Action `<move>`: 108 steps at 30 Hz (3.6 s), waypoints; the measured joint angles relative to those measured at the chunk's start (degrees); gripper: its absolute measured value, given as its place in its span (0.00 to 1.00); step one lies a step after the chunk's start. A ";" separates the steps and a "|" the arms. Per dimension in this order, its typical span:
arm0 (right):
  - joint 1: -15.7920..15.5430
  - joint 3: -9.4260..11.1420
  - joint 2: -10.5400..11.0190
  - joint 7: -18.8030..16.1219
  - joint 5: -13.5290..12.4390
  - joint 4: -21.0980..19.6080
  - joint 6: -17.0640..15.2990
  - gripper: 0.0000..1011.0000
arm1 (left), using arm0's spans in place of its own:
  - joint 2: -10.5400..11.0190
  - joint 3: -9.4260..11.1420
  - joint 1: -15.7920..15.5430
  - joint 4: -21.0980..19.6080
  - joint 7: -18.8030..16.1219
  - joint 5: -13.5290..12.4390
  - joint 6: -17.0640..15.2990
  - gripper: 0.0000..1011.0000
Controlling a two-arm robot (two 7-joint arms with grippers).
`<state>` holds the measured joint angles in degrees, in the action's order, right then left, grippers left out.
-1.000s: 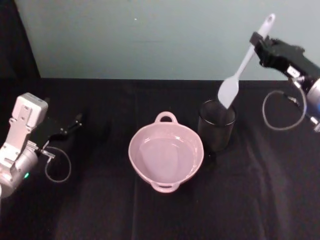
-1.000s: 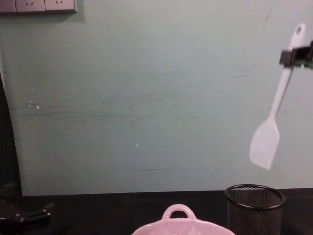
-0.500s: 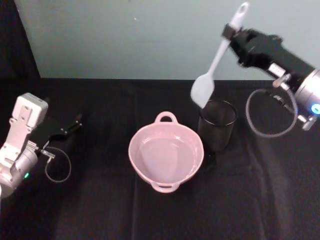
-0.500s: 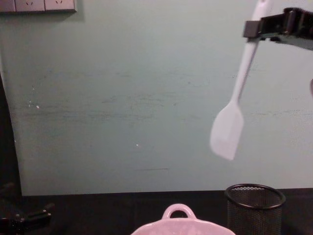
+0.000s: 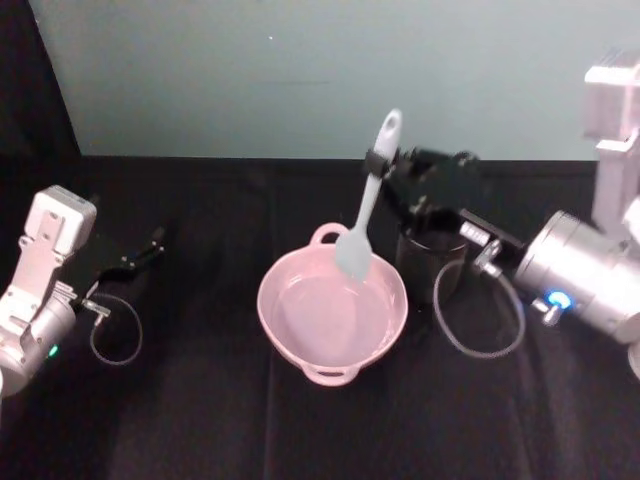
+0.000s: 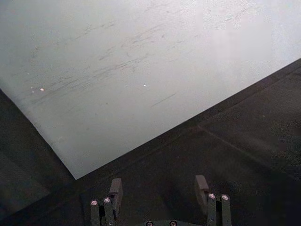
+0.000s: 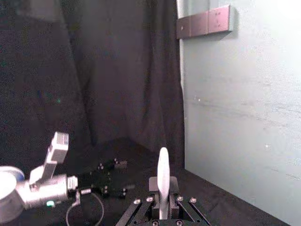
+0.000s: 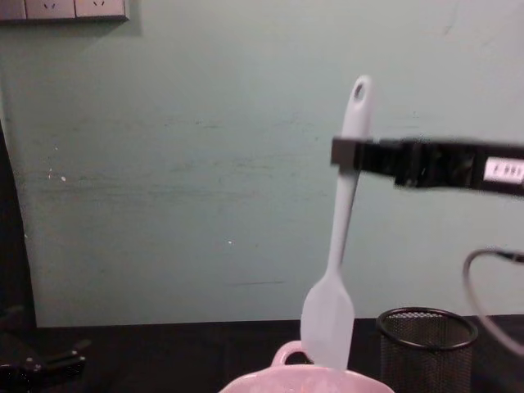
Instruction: Use the one hand to pick up the spoon and stir the clear water in the bowl.
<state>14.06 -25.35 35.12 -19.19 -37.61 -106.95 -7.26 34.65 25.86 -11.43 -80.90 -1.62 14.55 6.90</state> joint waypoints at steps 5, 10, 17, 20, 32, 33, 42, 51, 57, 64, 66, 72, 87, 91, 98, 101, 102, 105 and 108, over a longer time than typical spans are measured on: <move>0.20 -1.90 -1.67 -0.95 3.39 3.06 1.98 0.12 | 0.00 0.00 0.00 0.00 0.00 0.00 0.00 1.00; 0.27 -3.16 -2.98 -1.96 6.57 5.75 4.26 0.12 | 0.00 0.00 0.00 0.00 0.00 0.00 0.00 1.00; -0.18 -3.48 -4.20 -4.11 8.20 8.58 6.89 0.12 | 0.00 0.00 0.00 0.00 0.00 0.00 0.00 1.00; -0.04 -3.87 -5.25 -5.12 9.15 10.49 8.55 0.12 | 0.00 0.00 0.00 0.00 0.00 0.00 0.00 1.00; 1.01 -4.84 -9.57 -6.25 11.72 16.02 9.56 0.12 | 0.00 0.00 0.00 0.00 0.00 0.00 0.00 1.00; 1.00 -4.87 -9.72 -6.37 11.84 16.17 9.53 0.12 | 0.00 0.00 0.00 0.00 0.00 0.00 0.00 1.00; 0.79 -4.73 -11.54 -6.91 13.37 17.21 9.19 0.12 | -0.01 0.00 0.00 0.00 0.00 0.00 0.00 1.00; 1.64 -4.57 -15.11 -5.11 16.71 19.89 10.52 0.12 | 0.00 0.00 0.00 0.00 0.00 0.00 0.00 1.00; 2.20 -3.91 -17.28 -2.19 19.86 22.17 11.99 0.12 | 0.00 0.00 0.00 0.00 0.00 0.00 0.00 1.00; 2.54 -2.36 -18.27 0.30 22.37 23.73 12.22 0.12 | 0.00 0.00 0.00 0.00 0.00 0.00 0.00 1.00; 2.46 -1.95 -18.20 0.54 22.70 23.70 12.09 0.12 | 0.00 0.00 0.00 0.00 0.00 0.00 0.00 1.00; 0.72 0.08 -16.52 -0.29 22.87 21.07 10.50 0.12 | 0.00 0.00 0.00 0.00 0.00 0.00 0.00 1.00; -5.87 2.52 -12.00 -6.04 16.79 11.14 4.84 0.12 | -0.01 0.00 0.00 0.00 0.00 0.00 0.00 1.00; -6.94 1.60 -11.76 -6.55 15.03 9.52 3.75 0.12 | 0.00 0.00 0.00 0.00 0.00 0.00 0.00 1.00; -6.81 -0.69 -12.85 -6.13 14.87 8.87 4.02 0.12 | 0.00 0.00 0.00 0.00 0.00 0.00 0.00 1.00; -6.03 -1.62 -14.12 -5.08 15.83 10.04 4.96 0.12 | 0.00 0.00 0.00 0.00 0.00 0.00 0.00 1.00; -6.03 -1.62 -14.12 -5.08 15.83 10.04 4.96 0.12 | 0.00 0.00 0.00 0.00 0.00 0.00 0.00 1.00; -4.67 -2.33 -16.16 -3.95 17.25 12.70 6.86 0.12 | 0.00 0.00 0.00 0.00 0.00 0.00 0.00 1.00; -3.38 -2.49 -17.84 -2.80 18.68 15.19 8.46 0.12 | 0.00 0.00 0.00 0.00 0.00 0.00 0.00 1.00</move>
<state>10.68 -27.84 17.28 -21.99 -18.93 -91.76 1.20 34.65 25.86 -11.43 -80.90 -1.62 14.55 6.91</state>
